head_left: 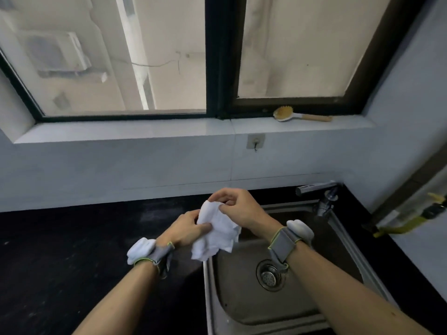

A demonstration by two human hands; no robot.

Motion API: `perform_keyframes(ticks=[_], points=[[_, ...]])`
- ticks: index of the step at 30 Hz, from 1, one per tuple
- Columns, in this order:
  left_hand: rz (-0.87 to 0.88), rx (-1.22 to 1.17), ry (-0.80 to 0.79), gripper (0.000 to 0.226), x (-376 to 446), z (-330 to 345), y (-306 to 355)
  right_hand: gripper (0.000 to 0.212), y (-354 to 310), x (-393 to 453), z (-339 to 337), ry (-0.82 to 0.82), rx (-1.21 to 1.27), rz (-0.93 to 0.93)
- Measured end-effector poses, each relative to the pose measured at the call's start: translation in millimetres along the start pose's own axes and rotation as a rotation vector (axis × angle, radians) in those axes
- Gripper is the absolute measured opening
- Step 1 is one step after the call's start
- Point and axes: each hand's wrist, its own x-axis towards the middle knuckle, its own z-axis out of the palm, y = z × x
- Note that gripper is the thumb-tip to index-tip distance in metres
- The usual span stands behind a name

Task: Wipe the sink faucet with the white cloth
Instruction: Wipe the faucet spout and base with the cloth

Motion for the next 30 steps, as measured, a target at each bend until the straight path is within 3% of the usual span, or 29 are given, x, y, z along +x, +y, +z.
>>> perform_keyframes(ticks=[4, 8, 12, 22, 30], points=[[0.108, -0.008, 0.030, 0.035, 8.1, 14.2, 29.2, 0.034, 7.9, -10.1, -29.4, 0.078, 0.129, 0.065], [0.147, -0.089, 0.093, 0.028, 17.5, 26.1, 55.6, 0.046, 22.5, -18.9, -56.6, 0.061, 0.102, 0.135], [0.191, -0.161, 0.092, 0.015, 25.3, 43.0, 86.3, 0.035, 37.9, -28.1, -85.9, 0.050, 0.214, 0.082], [0.067, -0.243, -0.023, 0.033, 57.5, 94.0, 122.9, 0.026, 81.6, -38.0, -161.9, 0.191, 0.275, 0.051], [0.016, -0.356, -0.114, 0.032, 72.9, 133.0, 153.8, 0.021, 112.8, -41.6, -209.2, 0.225, 0.267, -0.008]])
